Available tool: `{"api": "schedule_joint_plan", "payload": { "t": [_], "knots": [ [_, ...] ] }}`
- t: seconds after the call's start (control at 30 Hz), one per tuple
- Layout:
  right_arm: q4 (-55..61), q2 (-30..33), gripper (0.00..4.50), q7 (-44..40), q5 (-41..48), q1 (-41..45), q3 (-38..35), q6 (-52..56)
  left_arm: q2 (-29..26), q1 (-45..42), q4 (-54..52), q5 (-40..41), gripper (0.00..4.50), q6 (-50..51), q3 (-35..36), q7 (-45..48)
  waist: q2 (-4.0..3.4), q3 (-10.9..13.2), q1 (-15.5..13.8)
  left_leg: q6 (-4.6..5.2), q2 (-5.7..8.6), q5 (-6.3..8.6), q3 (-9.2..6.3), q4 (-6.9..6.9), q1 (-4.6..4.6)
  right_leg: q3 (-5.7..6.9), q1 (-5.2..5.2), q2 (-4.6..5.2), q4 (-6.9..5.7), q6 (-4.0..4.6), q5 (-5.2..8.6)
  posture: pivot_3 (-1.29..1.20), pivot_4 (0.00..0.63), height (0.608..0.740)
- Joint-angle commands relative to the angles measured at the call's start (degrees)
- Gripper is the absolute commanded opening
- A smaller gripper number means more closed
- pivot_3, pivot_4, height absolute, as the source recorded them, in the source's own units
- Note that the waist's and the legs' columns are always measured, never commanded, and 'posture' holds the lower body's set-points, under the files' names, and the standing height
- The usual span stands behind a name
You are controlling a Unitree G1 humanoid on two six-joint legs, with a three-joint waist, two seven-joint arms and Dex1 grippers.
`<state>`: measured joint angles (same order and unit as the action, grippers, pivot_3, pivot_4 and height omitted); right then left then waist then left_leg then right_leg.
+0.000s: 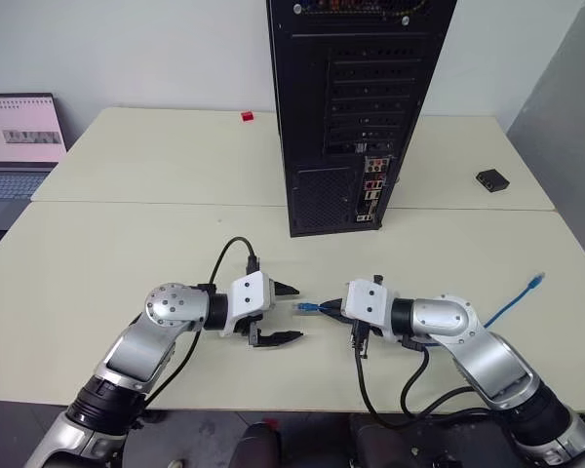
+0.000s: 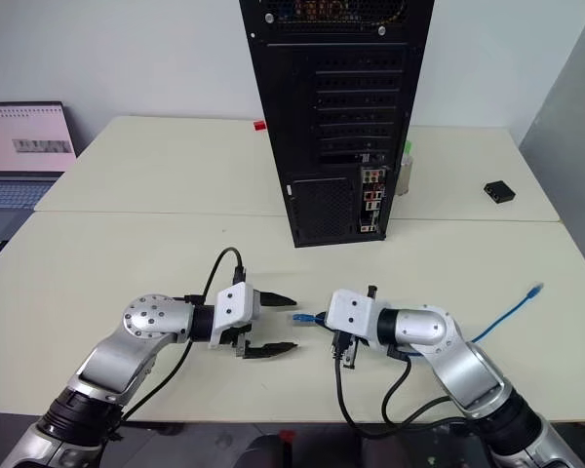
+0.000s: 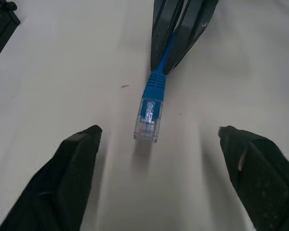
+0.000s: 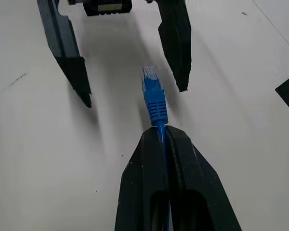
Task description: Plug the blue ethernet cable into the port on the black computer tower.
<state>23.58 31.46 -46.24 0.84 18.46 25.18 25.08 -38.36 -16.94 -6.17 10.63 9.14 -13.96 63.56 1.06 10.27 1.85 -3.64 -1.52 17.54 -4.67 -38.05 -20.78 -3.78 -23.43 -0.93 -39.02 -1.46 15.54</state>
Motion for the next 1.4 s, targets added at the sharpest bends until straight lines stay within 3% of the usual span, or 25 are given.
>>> {"api": "schedule_joint_plan", "payload": {
  "t": [0.03, 0.43, 0.9, 1.17, 1.33, 1.4],
  "knots": [
    [2.61, -0.16, 0.0, -0.54, -0.12, 0.89, -0.11, 0.27, 0.8, -1.33, 1.27, -0.43, 3.09, -2.53, -0.31, 0.79, 0.0, 0.0, 0.01, 0.0, 0.0, 0.0, 0.0, 0.0, 0.0, 0.0, 0.0, 0.0, 0.0, 0.0, 0.0, 0.0, 0.15, 0.74],
    [2.97, -0.16, 0.0, -0.74, -0.13, 1.48, 0.25, 0.69, 2.01, -2.95, 5.22, -1.21, 0.27, -6.3, -0.44, 1.9, 0.0, 0.0, 0.01, 0.0, 0.0, 0.0, -0.02, 0.0, 0.0, 0.01, 0.0, 0.0, 0.0, 0.0, 0.0, 0.0, 0.15, 0.74],
    [3.87, 1.32, 0.0, -3.2, 0.64, 0.79, 0.43, 0.29, 2.4, -1.45, 5.31, -2.24, 0.23, -8.45, -0.56, 2.51, 0.0, 0.0, 0.0, 0.0, 0.0, 0.0, -0.03, 0.0, -0.01, 0.02, 0.0, 0.0, 0.0, 0.01, 0.0, 0.0, 0.15, 0.74],
    [10.26, 7.63, 1.85, -8.53, 10.9, -1.15, -8.85, 7.81, 1.76, -0.82, 4.54, -2.15, 0.23, -10.98, 0.47, 2.31, 0.0, 0.0, -0.03, 0.0, 0.01, 0.0, -0.05, -0.01, -0.02, 0.03, 0.01, 0.02, 0.01, 0.0, 0.0, 0.0, 0.15, 0.74],
    [12.17, 1.4, 3.15, -3.36, 27.64, -2.01, -22.76, 21.6, 2.9, 0.5, 4.94, -6.82, 0.23, -30.53, 3.22, -4.13, 0.01, 0.0, -0.01, 0.0, -0.03, 0.0, -0.05, -0.01, -0.01, 0.02, 0.01, 0.02, 0.0, 0.02, -0.01, 0.0, 0.15, 0.74],
    [12.8, -0.25, 3.38, -2.31, 31.94, -2.23, -24.68, 25.25, 3.21, 0.83, 6.96, -9.48, 0.23, -39.41, 3.6, -6.72, 0.0, -0.01, -0.06, 0.0, -0.05, 0.0, -0.06, 0.0, -0.01, 0.02, 0.01, 0.02, -0.01, 0.03, -0.02, 0.0, 0.15, 0.74]
  ]
}}
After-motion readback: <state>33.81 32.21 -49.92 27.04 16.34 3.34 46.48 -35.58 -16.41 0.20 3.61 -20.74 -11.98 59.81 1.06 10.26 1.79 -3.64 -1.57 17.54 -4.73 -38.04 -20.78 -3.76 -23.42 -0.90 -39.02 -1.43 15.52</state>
